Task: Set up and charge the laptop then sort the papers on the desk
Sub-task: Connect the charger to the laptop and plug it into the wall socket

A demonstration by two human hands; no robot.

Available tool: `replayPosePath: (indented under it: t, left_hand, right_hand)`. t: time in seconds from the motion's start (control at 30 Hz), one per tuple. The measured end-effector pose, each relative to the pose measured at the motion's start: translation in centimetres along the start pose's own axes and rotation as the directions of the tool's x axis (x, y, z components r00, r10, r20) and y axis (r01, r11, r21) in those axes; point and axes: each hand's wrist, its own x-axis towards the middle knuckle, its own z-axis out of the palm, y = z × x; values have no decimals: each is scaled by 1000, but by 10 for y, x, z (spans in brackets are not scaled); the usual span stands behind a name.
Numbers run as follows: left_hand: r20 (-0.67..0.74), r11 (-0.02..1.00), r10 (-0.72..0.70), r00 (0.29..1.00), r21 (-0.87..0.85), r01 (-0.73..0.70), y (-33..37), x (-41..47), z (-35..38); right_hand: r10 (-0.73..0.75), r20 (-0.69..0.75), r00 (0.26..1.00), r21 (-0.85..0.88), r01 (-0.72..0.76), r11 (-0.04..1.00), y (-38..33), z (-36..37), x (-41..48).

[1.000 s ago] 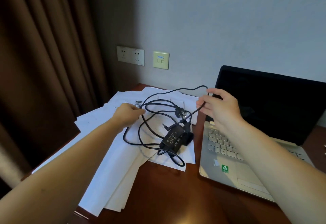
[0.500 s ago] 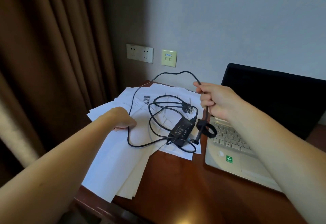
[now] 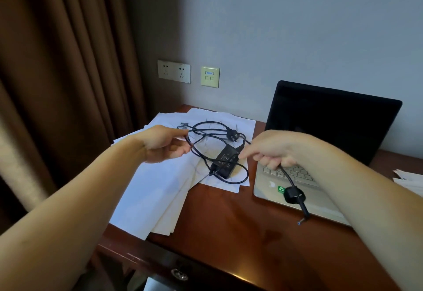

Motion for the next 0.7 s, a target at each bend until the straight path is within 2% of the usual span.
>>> replayPosePath:
  t: [0.07, 0.13, 0.2, 0.27, 0.37, 0.43, 0.47, 0.5, 0.6, 0.7]
  left_hand:
    - [-77, 967, -18, 997, 251, 37, 0, 2, 5]
    - [-212, 855, 10, 977, 509, 102, -6, 7, 2]
    - [-290, 756, 47, 956, 635, 155, -15, 13, -5]
    - [-314, 642, 70, 947, 741, 198, -25, 15, -11]
    - [-279, 306, 246, 928, 931, 199, -38, 15, -10]
    - [-171, 125, 412, 895, 984, 130, -41, 12, -1]
    - [-84, 71, 449, 890, 996, 58, -43, 14, 3]
    - [-3, 60, 430, 903, 998, -26, -43, 15, 7]
    - [162, 158, 201, 966, 968, -195, -49, 17, 18]
    - [241, 145, 156, 958, 954, -264, -53, 23, 22]
  right_hand:
    - [-43, -50, 998, -131, 36, 991, 6, 9, 3]
    - [-67, -99, 993, -223, 43, 974, 13, 18, 10]
    - [-74, -127, 989, -193, 49, 980, 17, 27, 17]
    - [-72, -172, 982, -65, 62, 996, 15, 32, 21]
    - [-30, -180, 983, 86, 46, 995, 15, 32, 26]
    - [-6, -172, 985, 101, 24, 995, 18, 32, 30]
    - [4, -170, 985, 108, 15, 994, 20, 32, 31]
    - [16, -171, 985, 119, 5, 993, 20, 34, 33]
    - [41, -146, 988, 291, 4, 957, 23, 34, 36]
    - [71, -124, 990, 431, -11, 902, 24, 30, 38]
